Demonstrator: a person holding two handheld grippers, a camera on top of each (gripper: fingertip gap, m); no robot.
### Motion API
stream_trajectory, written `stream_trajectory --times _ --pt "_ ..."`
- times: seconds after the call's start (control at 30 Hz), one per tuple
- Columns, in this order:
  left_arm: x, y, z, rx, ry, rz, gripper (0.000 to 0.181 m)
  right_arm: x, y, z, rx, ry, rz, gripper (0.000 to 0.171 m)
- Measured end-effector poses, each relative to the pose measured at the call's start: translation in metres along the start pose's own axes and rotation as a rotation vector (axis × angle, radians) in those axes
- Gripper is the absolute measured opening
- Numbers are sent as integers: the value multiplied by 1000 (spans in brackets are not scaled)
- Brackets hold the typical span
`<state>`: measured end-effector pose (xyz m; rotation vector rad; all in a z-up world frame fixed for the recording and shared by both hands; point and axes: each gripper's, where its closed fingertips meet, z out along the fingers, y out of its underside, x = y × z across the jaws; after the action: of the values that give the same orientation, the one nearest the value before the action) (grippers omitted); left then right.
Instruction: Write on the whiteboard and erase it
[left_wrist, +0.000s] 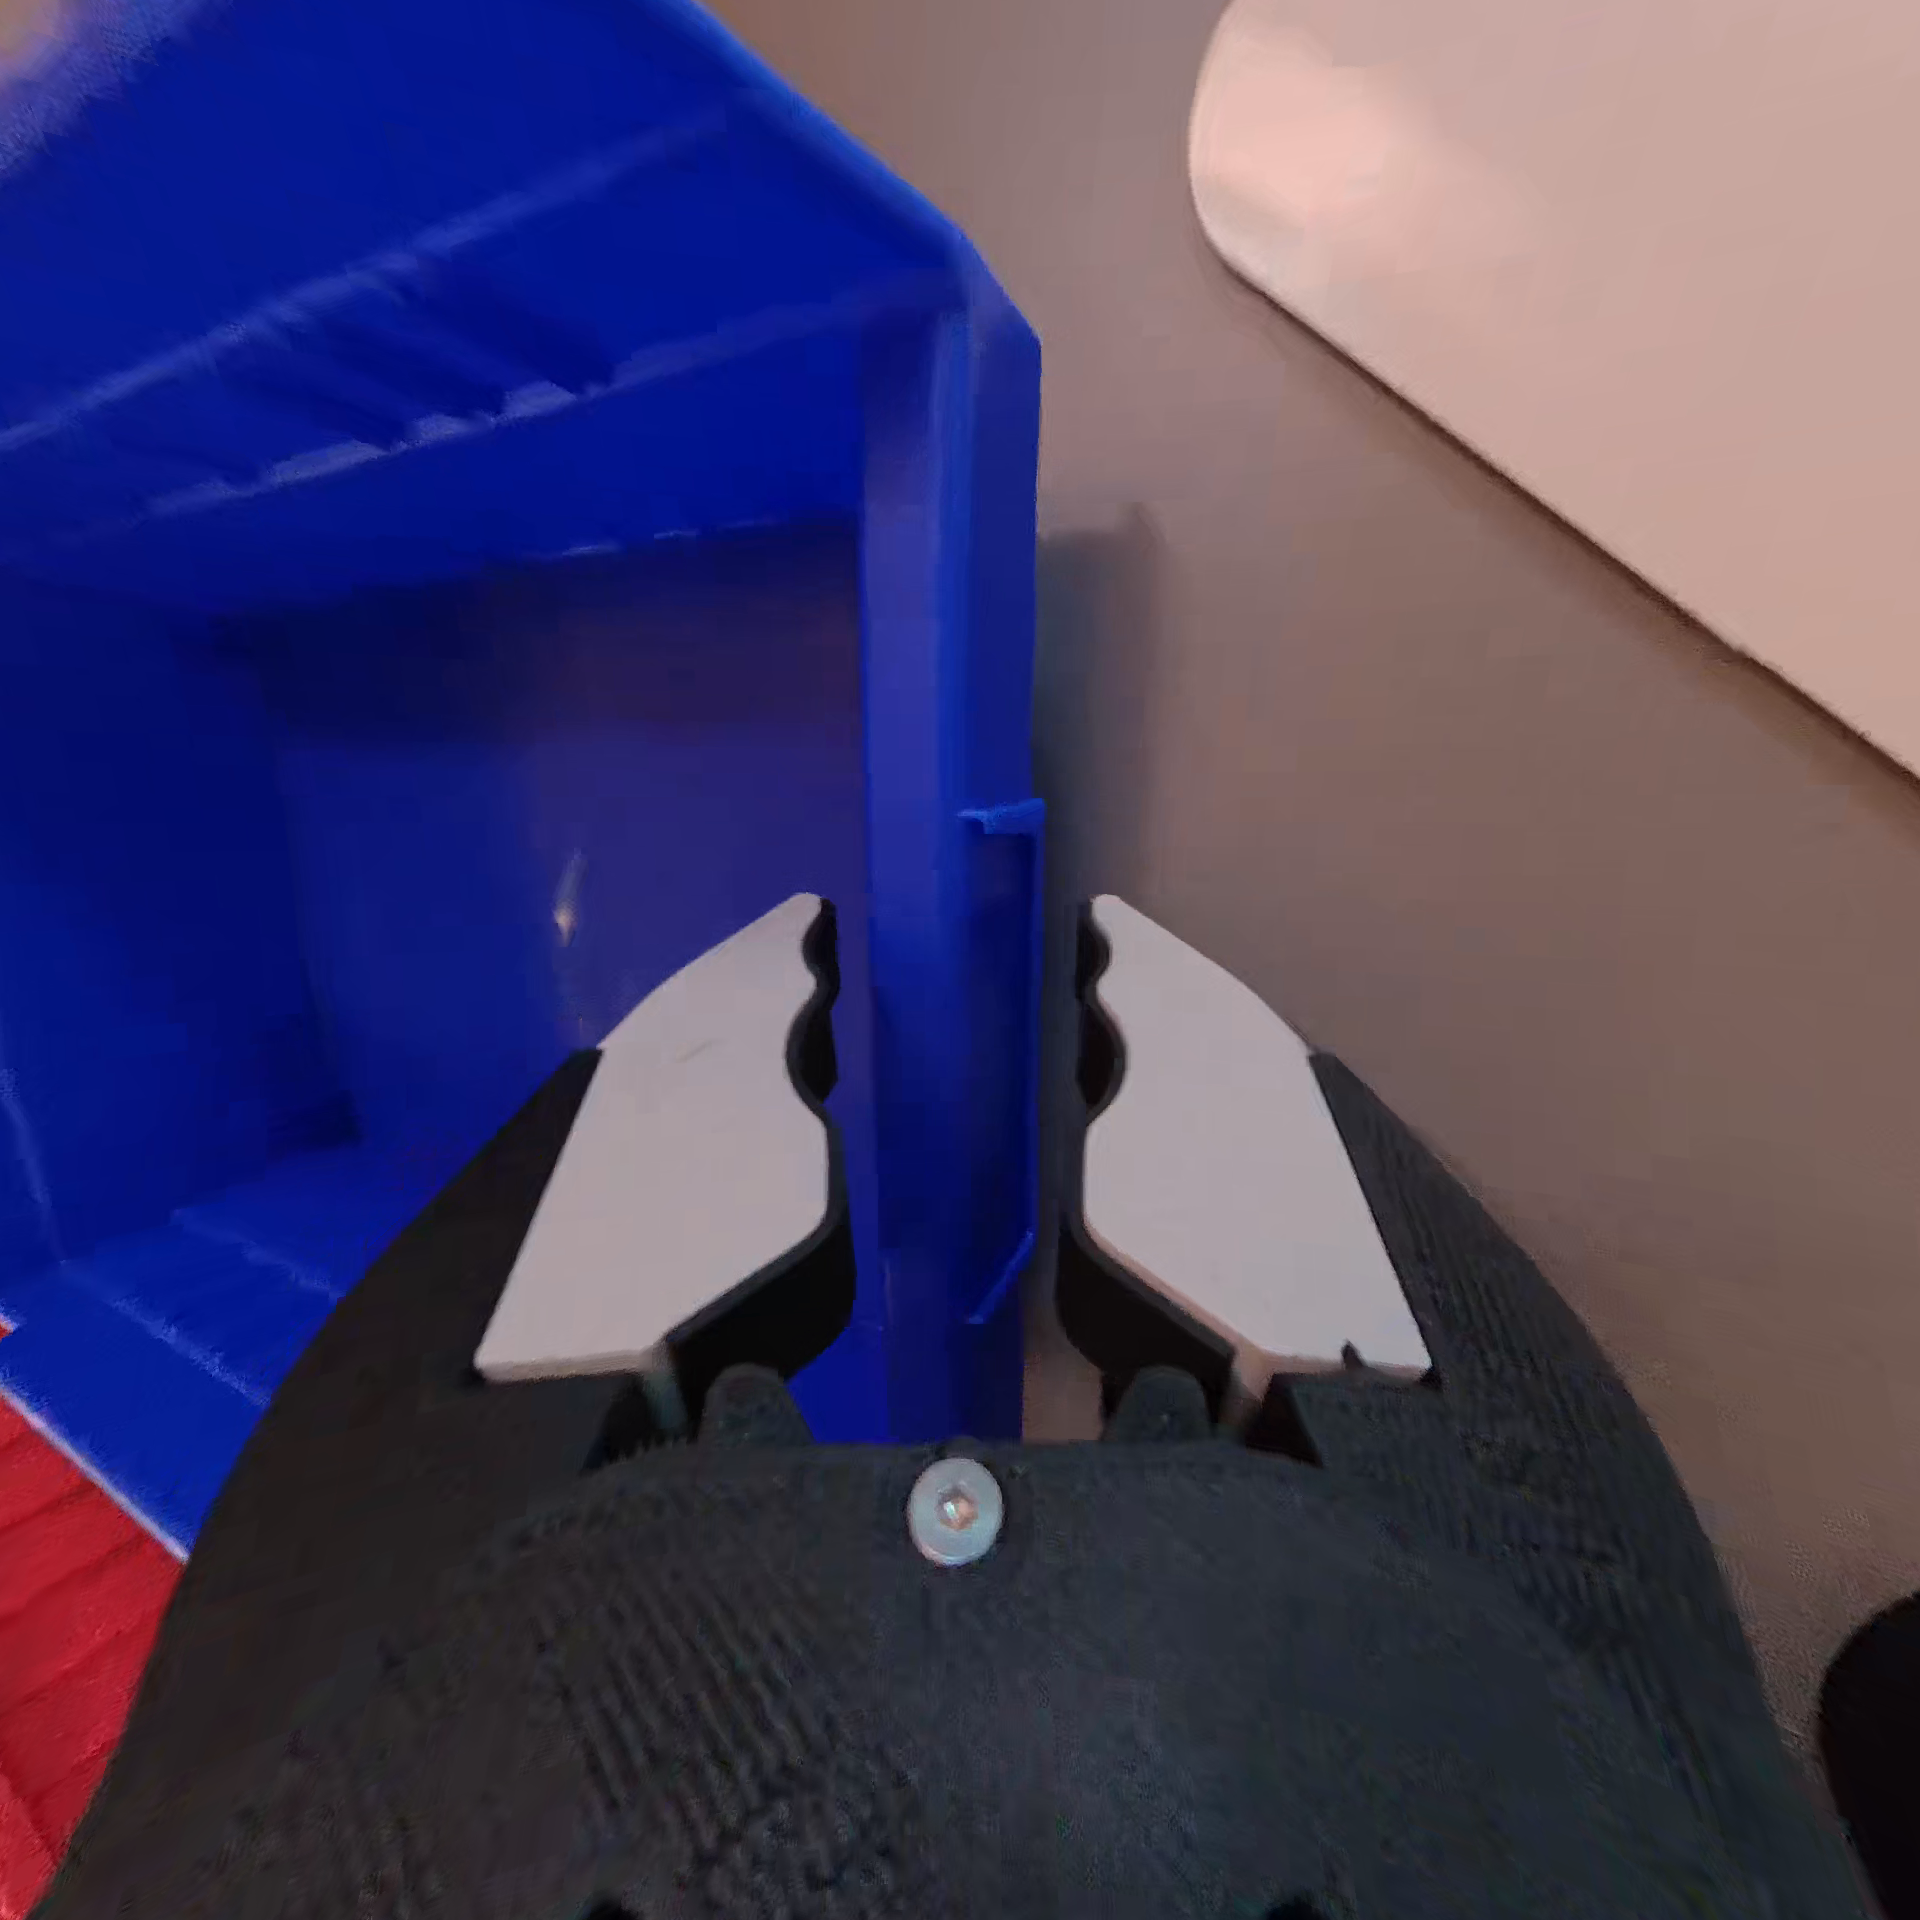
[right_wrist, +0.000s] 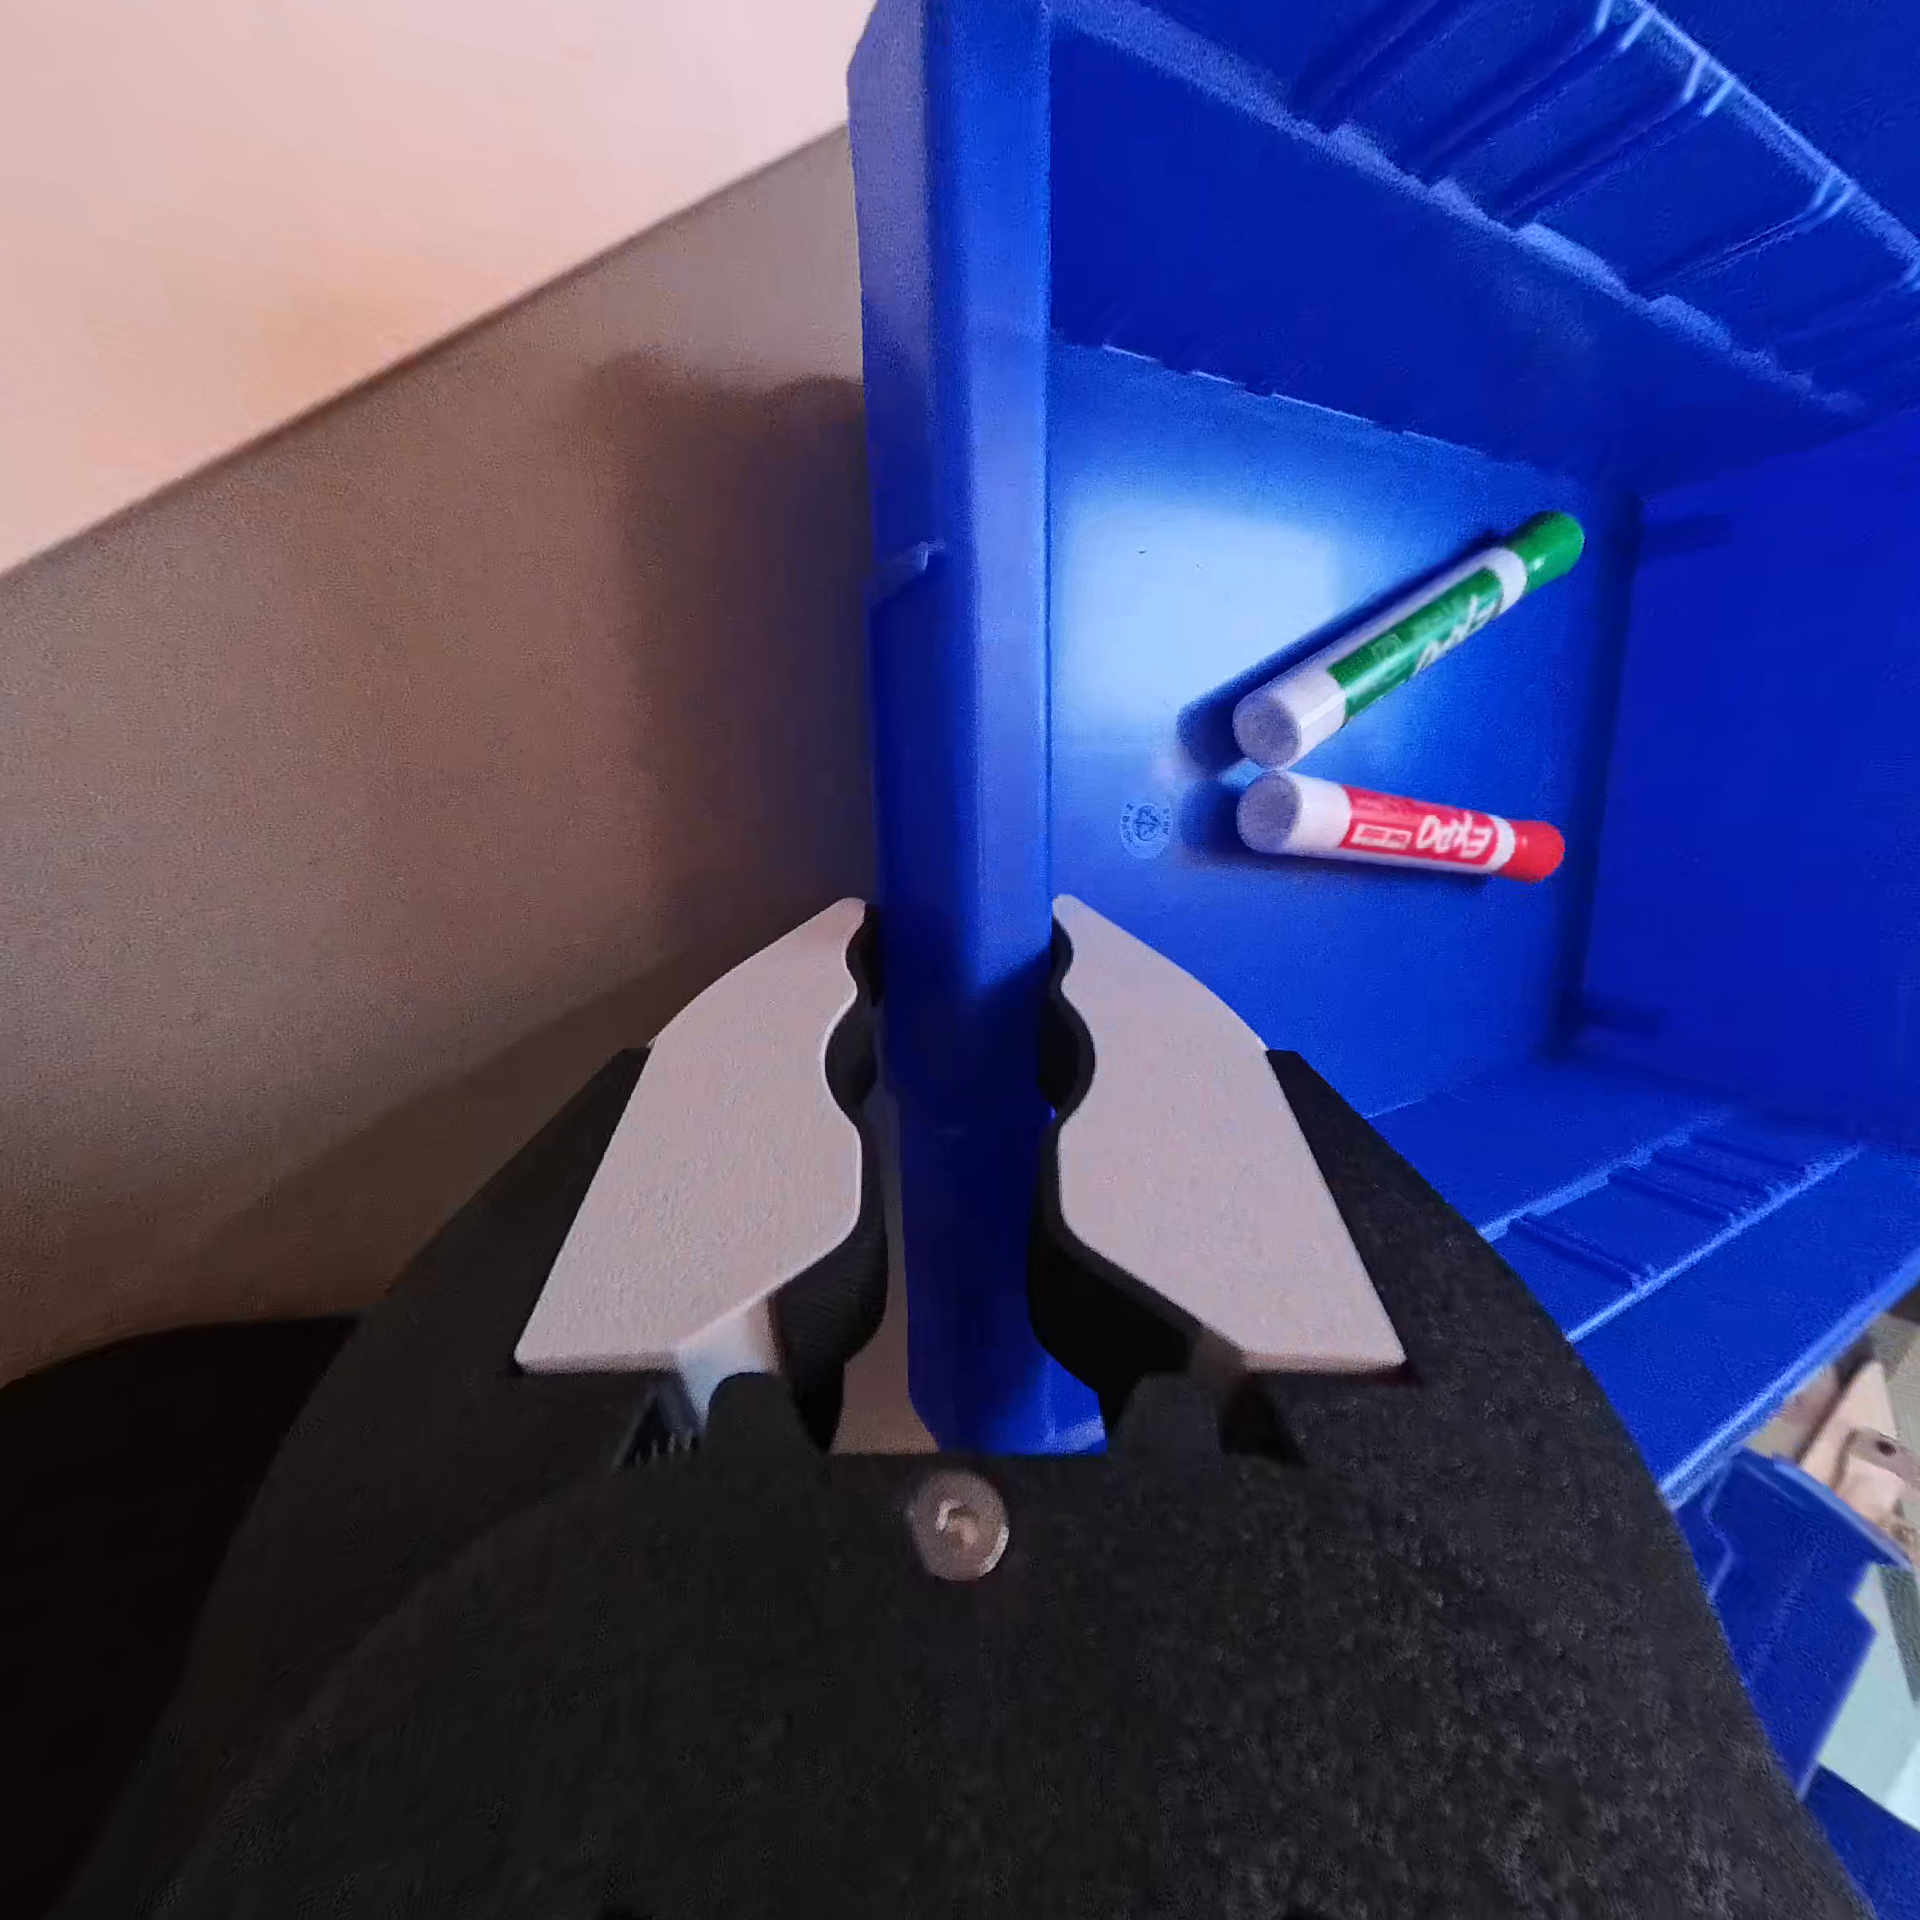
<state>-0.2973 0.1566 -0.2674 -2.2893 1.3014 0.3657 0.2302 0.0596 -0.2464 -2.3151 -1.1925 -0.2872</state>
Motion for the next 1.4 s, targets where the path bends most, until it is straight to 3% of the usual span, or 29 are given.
stream_trajectory --times 0.03,0.2,0.43,0.63,0.83,0.93,1.0,1.07,1.2,1.4 --pt "0 5 5 -44 9 31 30 -12 0 -10 21 -7 -5 28" --pt "-7 -1 6 27 -101 79 30 -60 -19 -59 186 -35 -9 28" --pt "-12 15 -47 204 -259 26 31 -105 -85 -91 330 -34 -177 29" --pt "-8 40 -89 210 -354 53 31 -157 -169 -70 358 -95 -427 28" --pt "-10 49 -136 248 -416 54 31 -220 -253 -13 371 -191 -602 29" --pt "-13 46 -156 279 -430 40 30 -228 -302 14 448 -75 -671 32" --pt "-14 43 -164 292 -433 30 30 -225 -333 20 544 37 -679 45" --pt "-15 38 -169 308 -434 35 30 -233 -351 6 665 -4 -647 61" --pt "-6 21 -169 335 -409 79 31 -237 -342 -35 801 -215 -492 60" --pt "40 -36 -172 417 -322 229 31 -174 -278 -57 829 -291 -217 63"
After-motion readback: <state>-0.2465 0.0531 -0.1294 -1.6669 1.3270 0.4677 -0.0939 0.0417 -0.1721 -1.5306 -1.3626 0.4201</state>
